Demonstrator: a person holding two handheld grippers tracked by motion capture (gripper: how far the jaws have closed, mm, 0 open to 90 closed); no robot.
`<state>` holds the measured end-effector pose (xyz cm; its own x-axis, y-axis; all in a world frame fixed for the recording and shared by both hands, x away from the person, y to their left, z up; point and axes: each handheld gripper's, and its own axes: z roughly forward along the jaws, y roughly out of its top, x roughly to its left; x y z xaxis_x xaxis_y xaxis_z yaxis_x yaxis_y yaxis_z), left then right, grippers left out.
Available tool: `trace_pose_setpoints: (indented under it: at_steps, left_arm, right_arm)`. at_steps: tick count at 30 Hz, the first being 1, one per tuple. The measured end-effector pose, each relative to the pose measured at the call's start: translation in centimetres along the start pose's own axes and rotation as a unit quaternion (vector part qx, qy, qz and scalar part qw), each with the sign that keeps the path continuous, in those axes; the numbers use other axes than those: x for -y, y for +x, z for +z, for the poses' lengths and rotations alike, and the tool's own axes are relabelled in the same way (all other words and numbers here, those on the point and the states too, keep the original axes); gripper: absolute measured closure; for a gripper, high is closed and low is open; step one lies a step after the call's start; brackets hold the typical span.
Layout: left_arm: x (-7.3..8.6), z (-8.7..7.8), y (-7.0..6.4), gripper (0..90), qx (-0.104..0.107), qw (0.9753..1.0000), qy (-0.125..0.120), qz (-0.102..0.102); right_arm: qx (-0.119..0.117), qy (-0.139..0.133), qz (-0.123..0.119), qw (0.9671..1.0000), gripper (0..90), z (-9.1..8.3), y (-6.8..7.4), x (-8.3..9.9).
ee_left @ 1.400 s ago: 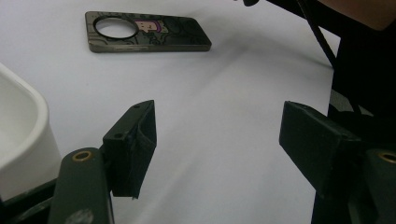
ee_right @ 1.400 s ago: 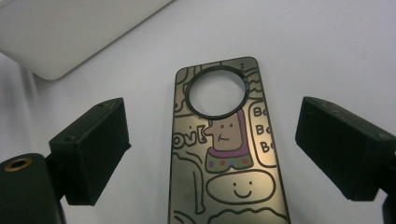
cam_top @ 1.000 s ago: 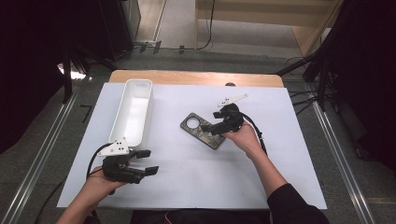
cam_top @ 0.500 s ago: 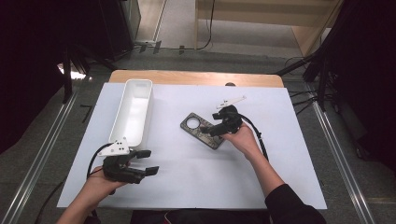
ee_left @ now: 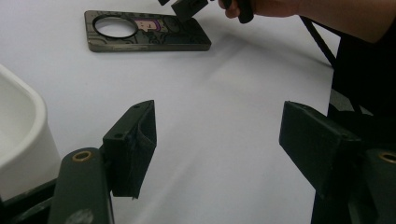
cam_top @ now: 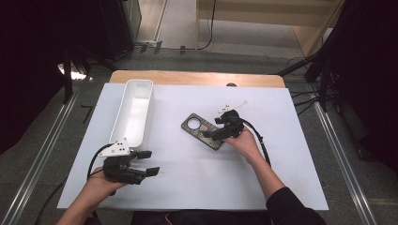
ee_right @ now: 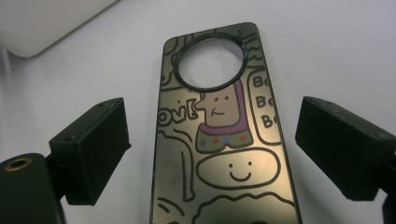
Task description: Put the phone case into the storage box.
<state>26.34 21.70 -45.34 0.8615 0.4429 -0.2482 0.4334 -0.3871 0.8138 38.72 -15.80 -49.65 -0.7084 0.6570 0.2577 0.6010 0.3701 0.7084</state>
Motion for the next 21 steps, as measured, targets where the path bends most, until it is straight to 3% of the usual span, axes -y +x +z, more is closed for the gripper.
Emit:
trace_pose_setpoints:
  at_steps: [21]
  left_arm:
    - [0.0,0.0,0.0,27.6,-0.001,1.0000,-0.001,0.000]
  right_arm:
    - [0.007,0.023,-0.018,0.9996,8.9,1.2,0.0,0.9]
